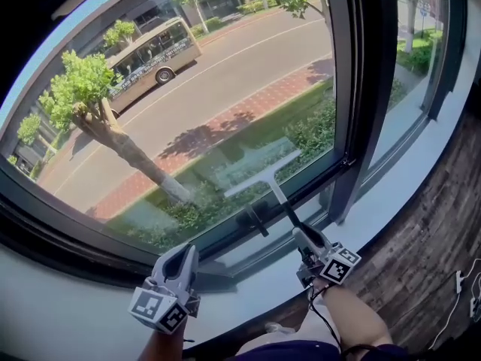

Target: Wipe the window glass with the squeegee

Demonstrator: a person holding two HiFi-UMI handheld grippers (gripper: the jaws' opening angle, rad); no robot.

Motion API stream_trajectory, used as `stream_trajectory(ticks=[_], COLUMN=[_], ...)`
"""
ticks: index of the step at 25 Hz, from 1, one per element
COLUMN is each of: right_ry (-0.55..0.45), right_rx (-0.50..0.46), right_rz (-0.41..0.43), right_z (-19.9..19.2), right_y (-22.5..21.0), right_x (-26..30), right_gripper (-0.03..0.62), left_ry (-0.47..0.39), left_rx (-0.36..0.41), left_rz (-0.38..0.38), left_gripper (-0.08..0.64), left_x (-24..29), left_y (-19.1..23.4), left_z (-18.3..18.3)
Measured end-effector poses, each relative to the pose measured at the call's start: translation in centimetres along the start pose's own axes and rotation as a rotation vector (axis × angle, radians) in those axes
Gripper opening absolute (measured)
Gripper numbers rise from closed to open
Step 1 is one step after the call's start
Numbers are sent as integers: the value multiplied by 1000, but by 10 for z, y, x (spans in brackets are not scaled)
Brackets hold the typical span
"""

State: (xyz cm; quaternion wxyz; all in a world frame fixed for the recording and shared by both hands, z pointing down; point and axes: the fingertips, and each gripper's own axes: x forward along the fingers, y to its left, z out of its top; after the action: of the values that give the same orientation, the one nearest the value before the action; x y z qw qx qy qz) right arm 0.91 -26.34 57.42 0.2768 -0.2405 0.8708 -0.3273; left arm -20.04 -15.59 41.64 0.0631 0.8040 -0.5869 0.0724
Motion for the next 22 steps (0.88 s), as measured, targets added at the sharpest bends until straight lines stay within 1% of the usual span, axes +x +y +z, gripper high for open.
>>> stream_trajectory(ticks=[6, 12, 22], right_ry=[19, 36, 36], right_rx=[26, 21, 29], right_rz=[-31, -29, -39], right_z=[-12, -18, -23], right_y=[-13, -20, -22], right_x=[-7, -12, -15], right_gripper=[103, 103, 103], left_ry=[10, 19, 20], left_rx=[18, -6, -13], left_rz=[-3, 8, 13], left_gripper=[5, 5, 5], left_x=[4, 4, 1], left_y=[-2, -2, 1], left_z=[5, 1, -1])
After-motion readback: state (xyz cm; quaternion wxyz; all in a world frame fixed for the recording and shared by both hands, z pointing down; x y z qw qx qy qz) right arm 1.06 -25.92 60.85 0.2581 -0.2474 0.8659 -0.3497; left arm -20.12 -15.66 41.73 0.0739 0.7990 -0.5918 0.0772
